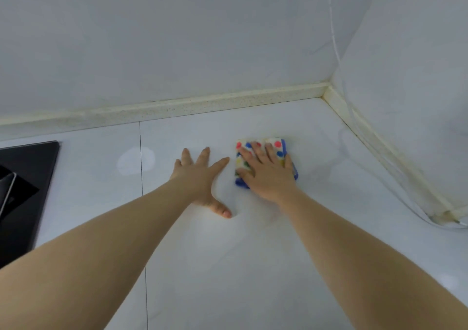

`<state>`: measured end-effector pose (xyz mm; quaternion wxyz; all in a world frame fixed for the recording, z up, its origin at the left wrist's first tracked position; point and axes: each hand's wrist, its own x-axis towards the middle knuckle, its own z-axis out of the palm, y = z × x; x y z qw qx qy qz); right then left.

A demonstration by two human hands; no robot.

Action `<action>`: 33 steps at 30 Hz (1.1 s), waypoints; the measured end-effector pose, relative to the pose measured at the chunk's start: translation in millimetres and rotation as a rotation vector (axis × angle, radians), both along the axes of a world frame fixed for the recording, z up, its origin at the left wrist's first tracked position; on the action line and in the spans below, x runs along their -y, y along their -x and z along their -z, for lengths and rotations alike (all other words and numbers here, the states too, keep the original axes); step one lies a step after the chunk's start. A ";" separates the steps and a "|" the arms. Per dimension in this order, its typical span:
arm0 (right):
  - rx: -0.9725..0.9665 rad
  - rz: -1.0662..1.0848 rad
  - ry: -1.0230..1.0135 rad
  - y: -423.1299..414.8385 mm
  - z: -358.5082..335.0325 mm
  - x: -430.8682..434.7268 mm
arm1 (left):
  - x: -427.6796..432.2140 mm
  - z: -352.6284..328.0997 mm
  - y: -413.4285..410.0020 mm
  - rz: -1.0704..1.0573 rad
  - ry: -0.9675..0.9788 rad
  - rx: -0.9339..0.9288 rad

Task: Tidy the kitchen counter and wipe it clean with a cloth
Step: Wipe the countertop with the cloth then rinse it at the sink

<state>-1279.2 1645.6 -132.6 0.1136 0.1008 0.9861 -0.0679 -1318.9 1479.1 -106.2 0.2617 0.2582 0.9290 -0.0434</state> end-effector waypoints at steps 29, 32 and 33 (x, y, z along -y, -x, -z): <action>-0.032 0.034 0.039 23.3 -0.2 16.8 | -1.2 1.6 3.0 -0.037 0.041 0.002; -0.025 -0.104 0.033 8.7 -2.2 22.5 | 1.1 3.0 -0.3 -0.050 0.034 -0.012; -0.028 -0.095 0.023 2.8 -2.1 13.0 | 2.5 3.4 -2.0 -0.058 0.025 -0.016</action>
